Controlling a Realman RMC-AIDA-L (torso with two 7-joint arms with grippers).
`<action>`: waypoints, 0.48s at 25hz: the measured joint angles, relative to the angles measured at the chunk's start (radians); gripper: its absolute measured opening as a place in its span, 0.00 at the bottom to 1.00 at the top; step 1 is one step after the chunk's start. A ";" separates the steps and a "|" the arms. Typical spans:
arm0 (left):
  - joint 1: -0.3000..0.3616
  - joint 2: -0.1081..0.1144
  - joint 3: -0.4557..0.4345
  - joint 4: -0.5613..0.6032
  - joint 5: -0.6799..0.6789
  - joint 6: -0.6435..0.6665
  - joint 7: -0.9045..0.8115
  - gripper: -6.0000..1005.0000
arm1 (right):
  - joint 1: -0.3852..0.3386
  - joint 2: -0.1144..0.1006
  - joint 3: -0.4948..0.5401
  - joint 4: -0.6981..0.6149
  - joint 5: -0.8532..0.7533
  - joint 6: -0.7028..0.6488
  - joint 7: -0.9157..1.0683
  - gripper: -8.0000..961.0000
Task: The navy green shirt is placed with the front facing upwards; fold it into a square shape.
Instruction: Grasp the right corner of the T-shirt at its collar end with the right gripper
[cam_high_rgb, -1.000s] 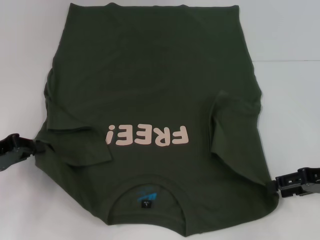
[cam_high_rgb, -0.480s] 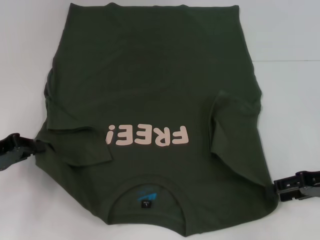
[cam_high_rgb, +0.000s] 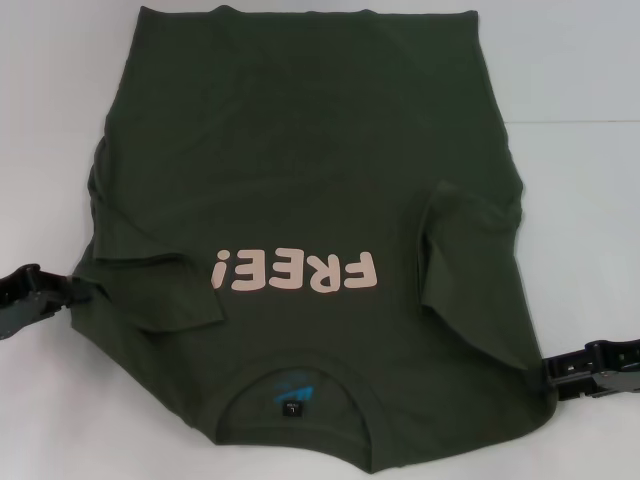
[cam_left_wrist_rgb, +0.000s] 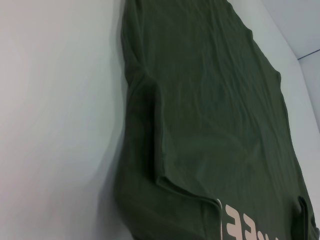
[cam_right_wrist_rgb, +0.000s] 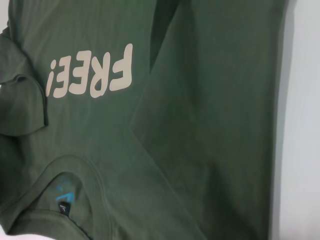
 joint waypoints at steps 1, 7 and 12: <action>0.000 0.000 0.000 0.000 0.000 0.000 0.000 0.03 | 0.001 0.003 0.000 0.000 0.000 0.001 0.000 0.59; 0.000 0.001 0.000 0.000 0.000 -0.015 -0.001 0.03 | 0.014 0.022 -0.002 0.000 -0.002 0.003 -0.001 0.59; -0.004 0.001 0.000 0.000 0.000 -0.015 -0.001 0.03 | 0.031 0.034 -0.008 0.002 -0.004 -0.004 -0.002 0.58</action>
